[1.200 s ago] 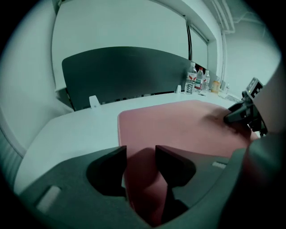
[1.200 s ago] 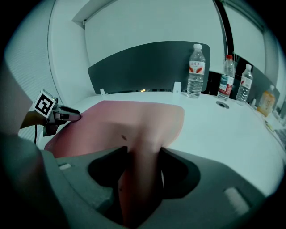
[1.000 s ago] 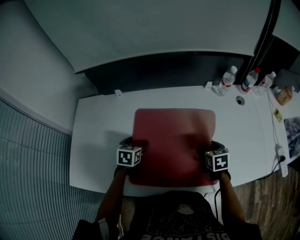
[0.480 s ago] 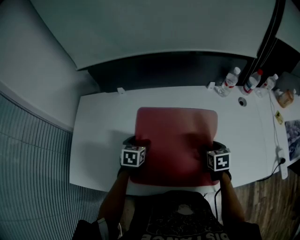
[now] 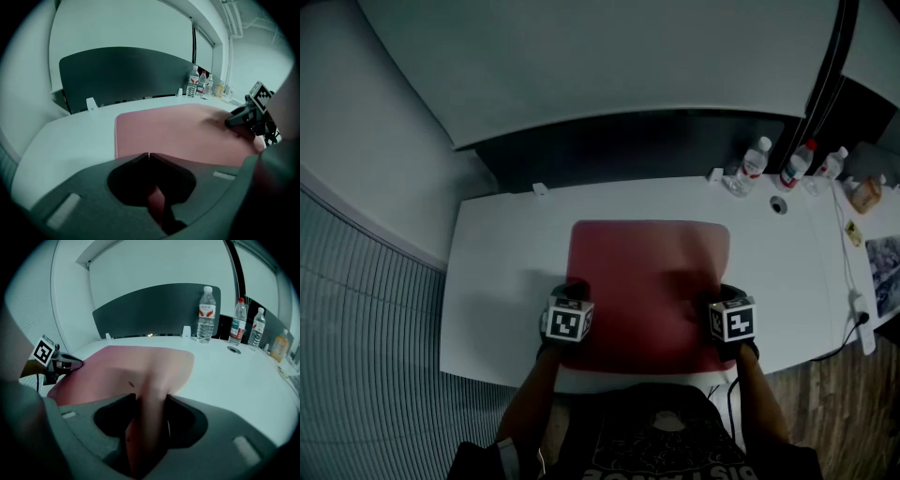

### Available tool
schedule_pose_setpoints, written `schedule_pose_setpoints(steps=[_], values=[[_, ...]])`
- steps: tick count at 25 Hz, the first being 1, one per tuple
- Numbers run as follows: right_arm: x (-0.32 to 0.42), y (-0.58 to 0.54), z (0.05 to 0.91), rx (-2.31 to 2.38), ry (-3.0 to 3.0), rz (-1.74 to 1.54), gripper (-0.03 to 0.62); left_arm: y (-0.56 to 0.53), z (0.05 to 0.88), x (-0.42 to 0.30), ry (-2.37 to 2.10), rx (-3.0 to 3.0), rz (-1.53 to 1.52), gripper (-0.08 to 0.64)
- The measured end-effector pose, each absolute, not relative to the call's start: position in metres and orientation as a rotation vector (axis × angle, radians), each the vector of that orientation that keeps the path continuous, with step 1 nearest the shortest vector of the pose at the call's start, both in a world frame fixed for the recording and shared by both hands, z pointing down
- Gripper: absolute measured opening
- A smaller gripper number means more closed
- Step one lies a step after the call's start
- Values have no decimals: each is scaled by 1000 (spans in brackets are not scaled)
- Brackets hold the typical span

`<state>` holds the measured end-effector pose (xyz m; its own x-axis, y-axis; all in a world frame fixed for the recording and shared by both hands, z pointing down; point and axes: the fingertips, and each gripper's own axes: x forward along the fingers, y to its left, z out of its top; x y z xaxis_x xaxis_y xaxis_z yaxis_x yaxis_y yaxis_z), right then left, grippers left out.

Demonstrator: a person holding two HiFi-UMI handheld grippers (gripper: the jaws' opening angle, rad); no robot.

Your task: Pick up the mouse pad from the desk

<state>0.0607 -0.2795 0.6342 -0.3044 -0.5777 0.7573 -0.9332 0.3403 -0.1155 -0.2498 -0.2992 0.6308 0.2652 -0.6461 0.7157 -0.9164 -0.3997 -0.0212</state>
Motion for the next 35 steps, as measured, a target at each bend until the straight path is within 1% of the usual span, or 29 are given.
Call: schedule_pose_setpoints(steps=[6,9,11,17,22,29,35], values=[[60,-281,633,1323,-2017,773,201,-298,626,-251,-1408,2120,877,3],[59,-279,631,1317,-2017,778,193,-296,628,-264,-1433,2087,865,4],[57,-279,631,1312,-2024,783,176,-293,631,-272,-1434,2069,857,12],[48,-276,622,1288,-2070,841,98,-290,631,-281,-1450,2047,849,21],[43,-273,613,1272,-2125,887,80,-290,629,-279,-1454,2042,839,21],[27,-269,570,1239,-2294,1117,48,-288,623,-273,-1459,2064,804,21],[14,-269,518,1155,-2501,1261,43,-292,594,-260,-1498,2112,706,21]])
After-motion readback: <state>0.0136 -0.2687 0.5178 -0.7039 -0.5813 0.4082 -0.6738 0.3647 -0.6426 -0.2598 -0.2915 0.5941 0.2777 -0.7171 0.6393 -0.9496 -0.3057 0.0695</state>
